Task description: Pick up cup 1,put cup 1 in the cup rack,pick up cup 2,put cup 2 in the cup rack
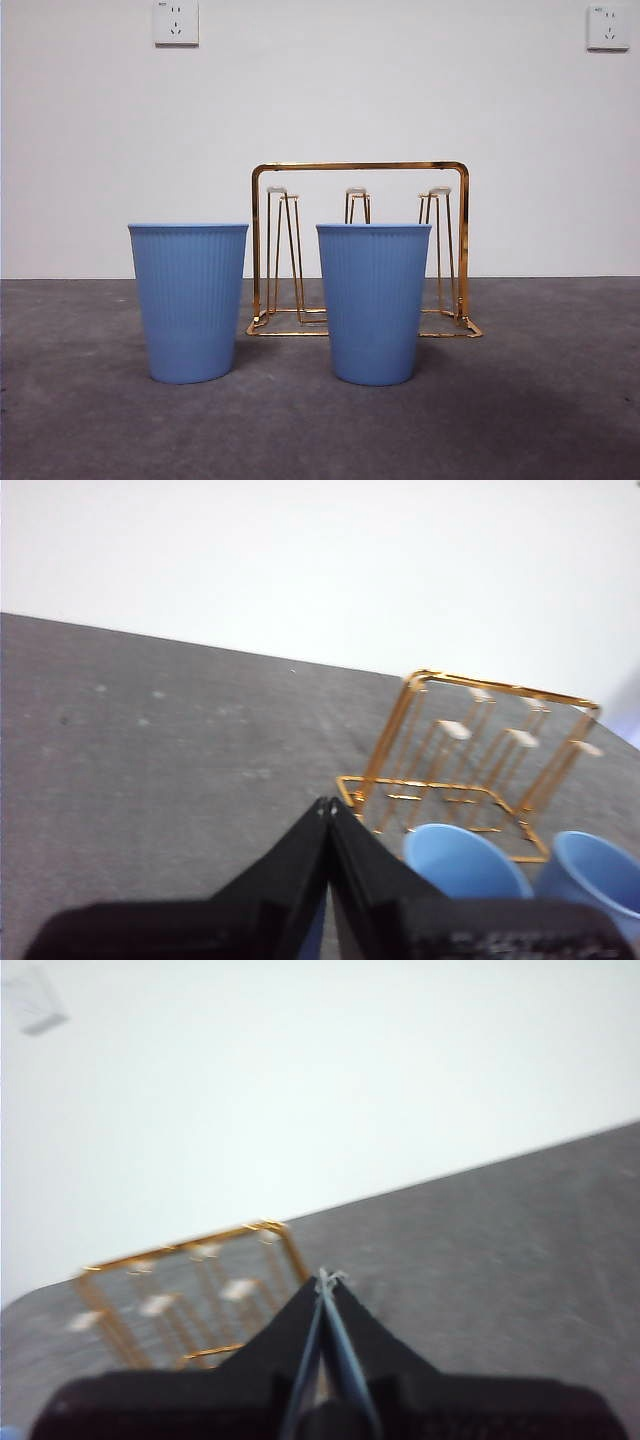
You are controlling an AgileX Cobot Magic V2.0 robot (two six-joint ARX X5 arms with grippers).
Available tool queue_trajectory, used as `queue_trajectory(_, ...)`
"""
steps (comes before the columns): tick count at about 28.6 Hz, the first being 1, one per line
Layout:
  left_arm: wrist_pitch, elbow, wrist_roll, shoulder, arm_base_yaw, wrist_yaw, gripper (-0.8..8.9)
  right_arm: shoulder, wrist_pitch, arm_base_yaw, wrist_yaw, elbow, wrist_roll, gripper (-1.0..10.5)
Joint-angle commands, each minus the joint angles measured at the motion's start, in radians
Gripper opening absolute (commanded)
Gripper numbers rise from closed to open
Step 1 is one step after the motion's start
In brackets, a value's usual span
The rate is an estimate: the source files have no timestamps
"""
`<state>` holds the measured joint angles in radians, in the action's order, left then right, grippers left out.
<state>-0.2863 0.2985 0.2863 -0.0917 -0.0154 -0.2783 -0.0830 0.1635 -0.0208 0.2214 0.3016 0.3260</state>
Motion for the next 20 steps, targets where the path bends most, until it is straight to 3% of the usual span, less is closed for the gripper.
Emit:
queue_trajectory(1, -0.075, 0.095, 0.008, -0.040, 0.002, -0.040, -0.06, -0.054, 0.099, 0.001, 0.043, 0.111, -0.006, -0.1)
queue_trajectory(10, -0.372, 0.405, -0.095, -0.246, 0.002, -0.201, -0.06, -0.316, 0.565, 0.001, 0.186, 0.526, -0.225, -0.1)
queue_trajectory(20, -0.687, 0.656, -0.250, -0.440, 0.002, -0.265, -0.06, -0.582, 1.012, 0.001, 0.227, 0.859, -0.417, -0.1)
